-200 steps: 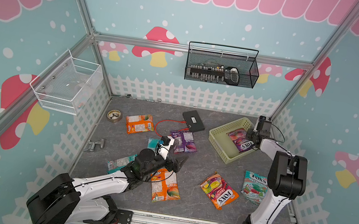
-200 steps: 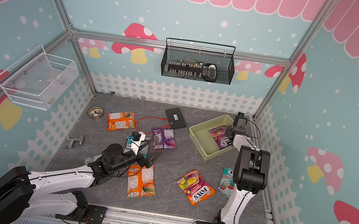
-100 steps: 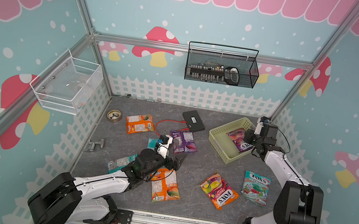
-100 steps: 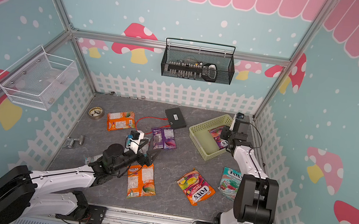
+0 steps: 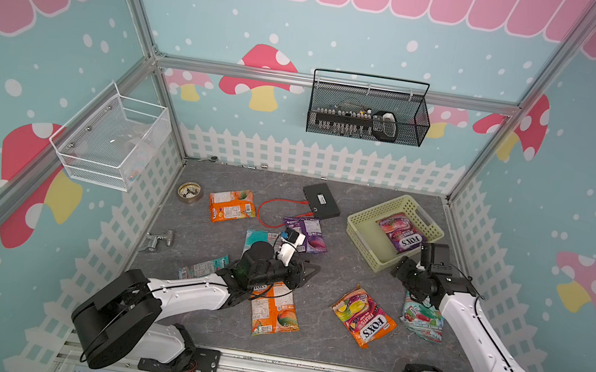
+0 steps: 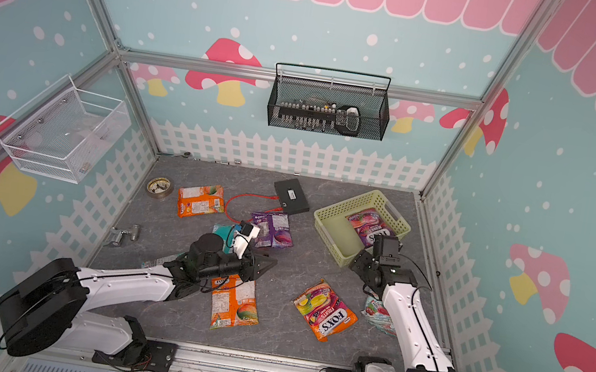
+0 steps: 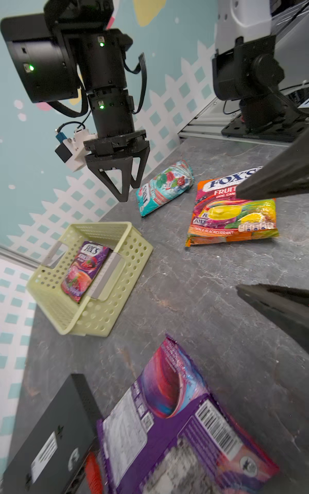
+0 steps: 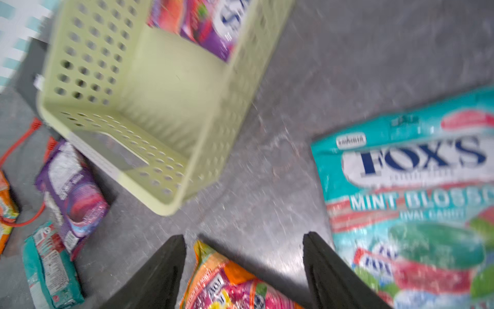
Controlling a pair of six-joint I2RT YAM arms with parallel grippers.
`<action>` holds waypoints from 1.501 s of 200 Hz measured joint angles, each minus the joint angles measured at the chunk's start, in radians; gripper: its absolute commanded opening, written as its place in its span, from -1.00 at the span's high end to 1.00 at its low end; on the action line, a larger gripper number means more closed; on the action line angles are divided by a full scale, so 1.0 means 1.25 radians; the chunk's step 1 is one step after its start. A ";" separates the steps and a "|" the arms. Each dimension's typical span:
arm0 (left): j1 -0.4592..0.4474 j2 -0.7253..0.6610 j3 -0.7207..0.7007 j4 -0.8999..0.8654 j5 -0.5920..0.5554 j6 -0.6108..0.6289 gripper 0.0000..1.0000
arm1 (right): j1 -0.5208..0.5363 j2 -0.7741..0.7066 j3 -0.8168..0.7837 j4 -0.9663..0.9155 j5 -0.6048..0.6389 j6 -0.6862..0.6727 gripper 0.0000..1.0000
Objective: Put the candies in the basket
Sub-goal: Move the candy to the center of the board.
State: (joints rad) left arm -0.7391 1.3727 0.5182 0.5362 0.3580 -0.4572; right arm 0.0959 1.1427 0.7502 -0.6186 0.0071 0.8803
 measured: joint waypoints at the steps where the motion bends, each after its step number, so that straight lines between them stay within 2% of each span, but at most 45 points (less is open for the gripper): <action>1: -0.001 0.002 0.000 -0.001 0.002 0.000 0.04 | 0.002 0.000 -0.002 -0.003 0.001 0.003 -0.44; 35: -0.037 0.060 0.012 -0.029 0.030 -0.009 0.16 | 0.073 -0.002 -0.068 -0.098 0.000 0.113 -0.40; 67: -0.071 0.122 0.053 -0.038 0.041 -0.012 0.21 | 0.093 -0.029 -0.136 -0.118 -0.013 0.186 -0.43; 125: -0.090 0.240 0.122 -0.054 0.067 -0.012 0.25 | 0.109 -0.092 -0.213 -0.065 -0.064 0.238 -0.46; 138: -0.091 0.257 0.127 -0.060 0.071 -0.012 0.20 | 0.114 -0.101 -0.217 -0.053 -0.072 0.242 -0.47; 155: -0.092 0.271 0.129 -0.066 0.075 -0.016 0.10 | 0.115 -0.107 -0.222 -0.036 -0.079 0.242 -0.46; 184: -0.092 0.294 0.136 -0.070 0.077 -0.018 0.10 | 0.118 -0.124 -0.254 0.031 -0.116 0.235 -0.46; 224: -0.092 0.306 0.138 -0.083 0.069 -0.020 0.28 | 0.124 -0.153 -0.318 0.210 -0.211 0.163 -0.45; 255: -0.092 0.305 0.138 -0.112 0.030 -0.017 0.41 | 0.125 -0.167 -0.385 0.372 -0.296 0.106 -0.43; 300: -0.093 0.279 0.137 -0.136 -0.017 -0.014 0.57 | 0.130 -0.123 -0.393 0.440 -0.343 0.026 -0.45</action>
State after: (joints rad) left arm -0.8551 1.7210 0.6895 0.3656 0.3370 -0.4747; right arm 0.2581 0.9890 0.2584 -0.0685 -0.4221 0.9123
